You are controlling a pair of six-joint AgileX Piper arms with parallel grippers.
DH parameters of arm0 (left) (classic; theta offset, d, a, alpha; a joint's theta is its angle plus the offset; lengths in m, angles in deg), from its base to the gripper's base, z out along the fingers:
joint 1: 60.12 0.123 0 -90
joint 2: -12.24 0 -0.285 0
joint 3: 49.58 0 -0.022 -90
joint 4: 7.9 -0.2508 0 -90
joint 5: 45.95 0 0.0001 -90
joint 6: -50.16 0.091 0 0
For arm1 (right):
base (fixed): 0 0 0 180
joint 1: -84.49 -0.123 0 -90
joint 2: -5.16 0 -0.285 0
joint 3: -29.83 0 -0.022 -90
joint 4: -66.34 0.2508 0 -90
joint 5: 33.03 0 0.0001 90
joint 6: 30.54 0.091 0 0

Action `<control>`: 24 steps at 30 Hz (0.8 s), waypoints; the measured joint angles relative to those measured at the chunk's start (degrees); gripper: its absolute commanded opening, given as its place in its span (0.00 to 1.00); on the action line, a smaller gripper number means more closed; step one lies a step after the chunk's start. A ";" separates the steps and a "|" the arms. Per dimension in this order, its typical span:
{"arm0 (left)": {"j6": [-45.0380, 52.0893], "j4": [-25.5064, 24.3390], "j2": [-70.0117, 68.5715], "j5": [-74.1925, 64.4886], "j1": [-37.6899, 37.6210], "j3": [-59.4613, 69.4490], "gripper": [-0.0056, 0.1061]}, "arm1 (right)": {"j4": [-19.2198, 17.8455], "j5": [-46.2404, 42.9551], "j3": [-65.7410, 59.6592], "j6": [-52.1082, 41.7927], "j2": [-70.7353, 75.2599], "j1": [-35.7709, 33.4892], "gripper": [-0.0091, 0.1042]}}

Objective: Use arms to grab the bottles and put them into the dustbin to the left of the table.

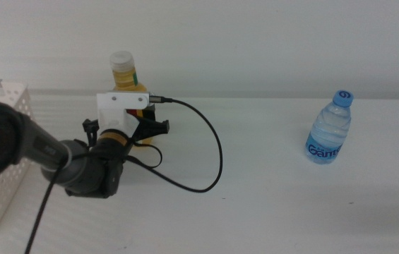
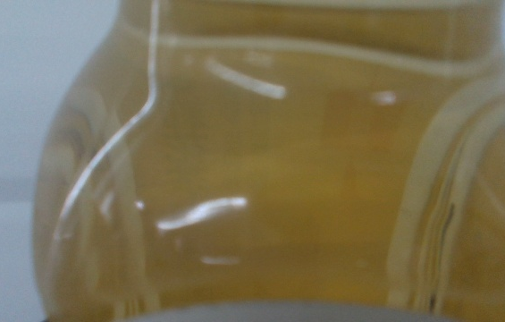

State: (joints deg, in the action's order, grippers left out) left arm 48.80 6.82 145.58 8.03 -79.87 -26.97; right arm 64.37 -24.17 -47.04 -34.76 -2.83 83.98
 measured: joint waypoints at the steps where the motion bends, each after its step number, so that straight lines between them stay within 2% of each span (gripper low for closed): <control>1: 0.00 0.00 -0.72 0.00 0.00 0.95 0.03 | 0.00 0.00 0.00 0.00 0.00 0.00 0.90; 6: 4.61 0.36 -9.12 -5.82 0.00 8.30 0.03 | 0.00 0.00 0.00 0.00 0.00 0.00 0.90; 11: 9.82 2.08 -23.75 -22.13 0.00 13.78 0.03 | 0.00 0.00 0.00 0.00 0.00 0.00 0.90; 15: 14.73 9.82 -35.10 -42.39 0.78 14.43 0.03 | 0.00 0.00 0.00 0.00 0.00 0.00 0.90; 17: 16.55 11.53 -39.92 -54.36 2.75 14.26 0.03 | 0.00 0.00 0.00 0.00 0.00 0.00 0.90; 19: 17.25 10.81 -44.09 -65.51 6.01 12.66 0.03 | 0.00 0.00 0.00 0.00 0.00 0.00 0.90; 24: 19.23 4.45 -49.37 -93.30 17.64 2.63 0.03 | 0.00 0.00 0.00 0.00 0.00 0.00 0.90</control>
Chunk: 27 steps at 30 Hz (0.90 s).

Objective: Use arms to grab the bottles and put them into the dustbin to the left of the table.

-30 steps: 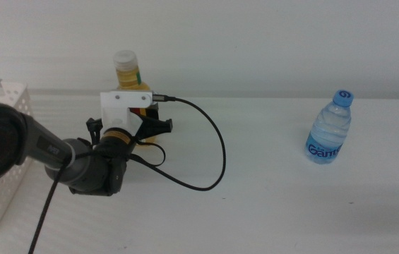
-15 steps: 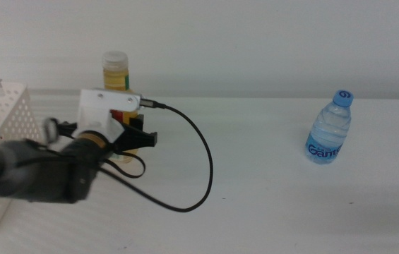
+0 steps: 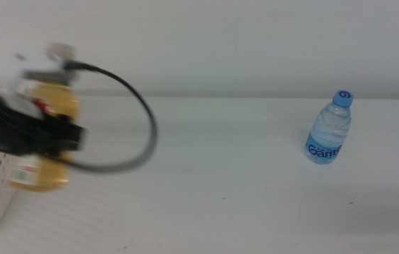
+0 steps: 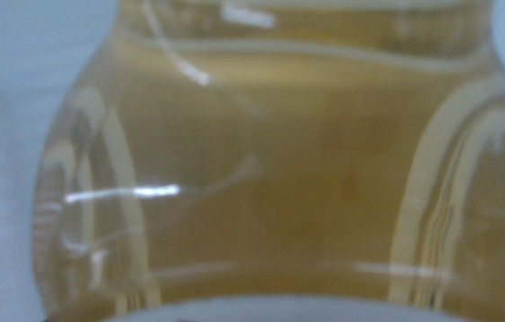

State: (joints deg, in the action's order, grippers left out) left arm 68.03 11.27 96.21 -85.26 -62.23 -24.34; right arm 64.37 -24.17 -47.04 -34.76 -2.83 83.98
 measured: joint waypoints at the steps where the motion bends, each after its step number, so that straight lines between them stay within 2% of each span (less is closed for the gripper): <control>1: 1.43 -1.02 0.08 -4.90 2.28 -2.24 0.03 | 0.00 0.00 0.00 0.00 0.00 0.00 0.90; 6: 9.09 -5.42 3.42 -24.50 15.51 -17.91 0.03 | 0.00 0.00 0.00 0.00 0.00 0.00 0.90; 12: 14.60 -7.72 11.37 -29.98 26.71 -30.81 0.03 | 0.00 0.00 0.00 0.00 0.00 0.00 0.90; 22: 16.44 -11.53 22.77 -29.88 30.73 -31.92 0.04 | 0.00 0.00 0.00 0.00 0.00 0.00 0.90; 27: 16.55 -11.64 26.31 -29.77 30.83 -31.92 0.11 | 0.00 0.00 0.00 0.00 0.00 0.00 0.90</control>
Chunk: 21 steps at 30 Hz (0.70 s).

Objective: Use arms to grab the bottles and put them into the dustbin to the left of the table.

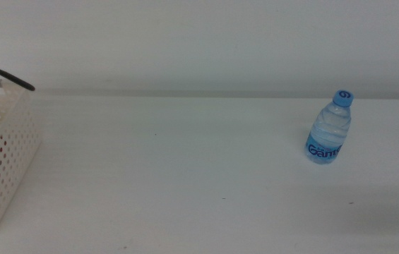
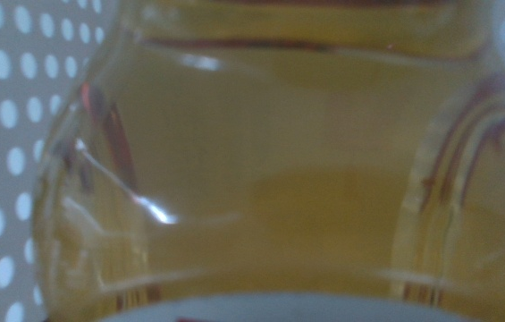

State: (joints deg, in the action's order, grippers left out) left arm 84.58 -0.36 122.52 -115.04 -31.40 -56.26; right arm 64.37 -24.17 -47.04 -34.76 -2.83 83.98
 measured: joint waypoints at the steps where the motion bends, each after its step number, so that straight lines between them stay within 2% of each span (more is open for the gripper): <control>1: 0.00 0.12 0.46 0.10 0.00 0.00 0.13 | 0.00 0.00 0.00 0.00 0.00 0.00 0.90; 5: 0.00 0.72 1.06 0.10 0.00 0.00 0.29 | 0.00 0.00 0.00 0.00 0.00 0.00 0.90; 14: 1.25 1.20 0.85 -0.47 0.00 0.00 0.89 | 0.00 0.00 0.00 0.00 0.00 0.00 0.90; 21: -2.05 3.57 -3.12 -0.47 -0.59 0.00 0.89 | 0.00 0.00 0.00 0.00 0.00 0.00 0.90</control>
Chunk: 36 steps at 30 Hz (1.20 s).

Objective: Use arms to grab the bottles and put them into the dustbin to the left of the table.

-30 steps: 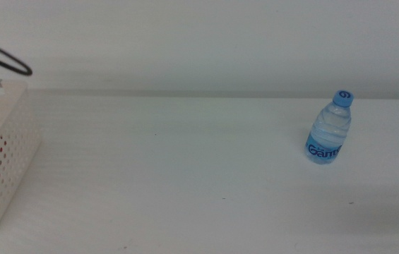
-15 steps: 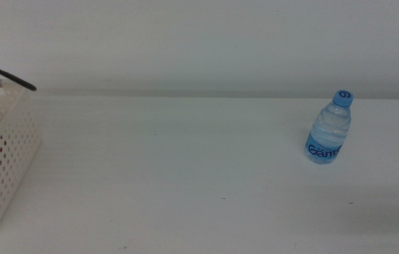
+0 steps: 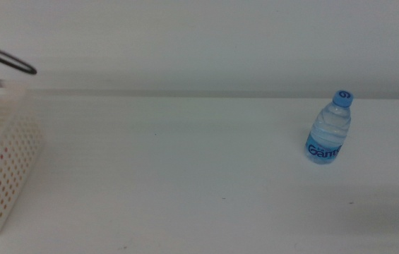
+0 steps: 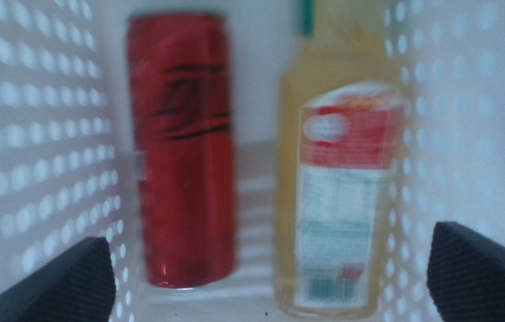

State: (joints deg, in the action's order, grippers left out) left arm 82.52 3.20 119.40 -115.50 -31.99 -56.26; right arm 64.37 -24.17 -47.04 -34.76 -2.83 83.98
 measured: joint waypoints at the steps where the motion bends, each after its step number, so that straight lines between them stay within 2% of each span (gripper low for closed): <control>1: -0.77 0.12 -1.46 0.00 -0.51 0.00 0.89 | 0.00 0.00 0.00 0.00 0.00 0.00 0.90; 6: -5.47 0.49 -10.45 -0.09 -4.90 0.00 0.89 | 0.00 0.00 0.00 0.00 0.00 0.00 0.90; 11: -7.16 4.20 -19.48 -0.09 -13.07 0.00 0.89 | 0.00 0.00 0.00 0.00 0.00 0.00 0.90; 14: -7.89 4.78 -24.13 -0.09 -19.79 1.16 0.89 | 0.00 0.00 0.00 0.00 0.00 0.00 0.90; 20: -8.47 2.66 -34.83 -0.09 -37.03 8.32 0.89 | 0.00 0.00 0.00 0.00 0.00 0.00 0.90; 26: -9.41 2.42 -47.12 8.16 -52.57 17.23 0.89 | 0.00 0.00 0.00 0.00 0.00 0.00 0.90; 30: -9.54 2.90 -52.26 10.95 -56.26 22.21 0.89 | 0.00 0.00 0.00 0.00 0.00 0.00 0.90; 36: -12.73 4.38 -58.55 15.01 -56.69 27.39 0.89 | 0.00 0.00 0.00 0.00 0.00 0.00 0.90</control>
State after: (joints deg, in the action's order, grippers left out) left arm 69.79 7.59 60.85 -100.49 -88.68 -28.87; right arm 64.37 -24.17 -47.04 -34.76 -2.83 83.98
